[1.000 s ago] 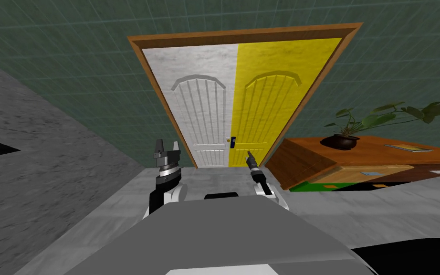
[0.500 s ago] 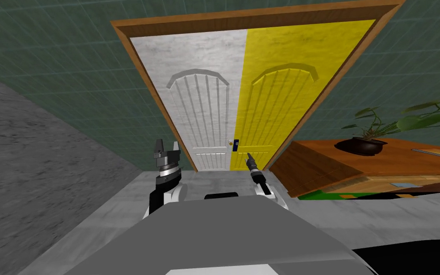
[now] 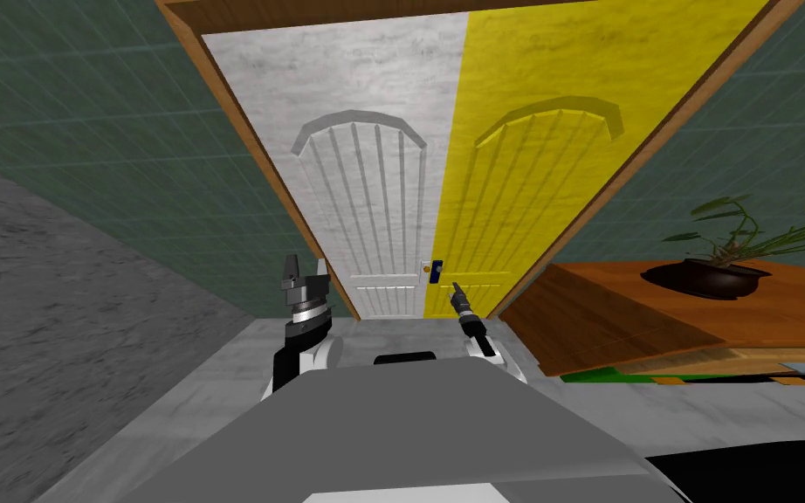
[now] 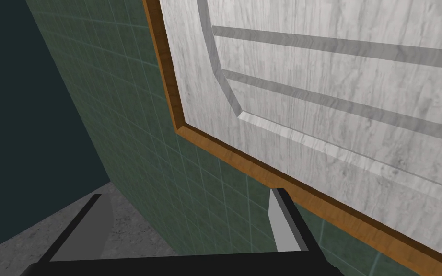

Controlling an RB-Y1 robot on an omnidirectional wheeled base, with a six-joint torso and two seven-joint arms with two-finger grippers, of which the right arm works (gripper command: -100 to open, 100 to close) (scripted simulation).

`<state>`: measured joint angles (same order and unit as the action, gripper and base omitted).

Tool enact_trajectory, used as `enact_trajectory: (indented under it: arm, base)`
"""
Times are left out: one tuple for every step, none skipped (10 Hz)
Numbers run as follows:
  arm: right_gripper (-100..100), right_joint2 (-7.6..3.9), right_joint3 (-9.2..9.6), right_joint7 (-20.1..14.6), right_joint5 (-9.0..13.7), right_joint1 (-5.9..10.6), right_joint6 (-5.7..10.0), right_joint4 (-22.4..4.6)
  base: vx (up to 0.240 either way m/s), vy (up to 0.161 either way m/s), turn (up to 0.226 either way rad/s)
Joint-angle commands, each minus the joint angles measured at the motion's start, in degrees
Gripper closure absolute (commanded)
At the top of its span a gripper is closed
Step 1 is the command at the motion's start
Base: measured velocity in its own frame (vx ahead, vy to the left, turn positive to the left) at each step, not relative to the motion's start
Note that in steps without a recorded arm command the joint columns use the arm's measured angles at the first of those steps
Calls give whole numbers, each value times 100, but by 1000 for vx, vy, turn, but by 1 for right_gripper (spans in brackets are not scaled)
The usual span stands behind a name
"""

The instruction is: Pull the door open

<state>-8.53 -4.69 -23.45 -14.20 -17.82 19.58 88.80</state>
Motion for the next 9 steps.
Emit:
enact_trajectory:
  arm:
    - [-100, -12, -9, -64, -27, 34, -8, -77]
    - [-100, -11, -4, -40, -16, 13, -4, -38]
    - [-100, -74, -169, -41, 25, -7, -30, -145]
    - [-100, -110, -264, -36, 50, -14, -44, -208]
    - [-100, -150, -372, -30, 80, -17, -58, -280]
    - [-100, -193, -488, -24, 112, -16, -73, -358]
    - [-100, -236, -608, -17, 146, -10, -89, -442]
    - [-100, -278, -725, -9, 181, 3, -103, -527]
    - [-100, -291, -763, -7, 193, 9, -107, -555]
  base:
    - [181, 29, 7]
    - [75, 12, 2]
    - [-15, -7, -21]
    - [-50, -22, -18]
    - [-60, -25, 1]
    - [-43, -17, 8]
    - [-24, -14, 17]
    - [-7, -16, 27]
    - [5, -16, 16]
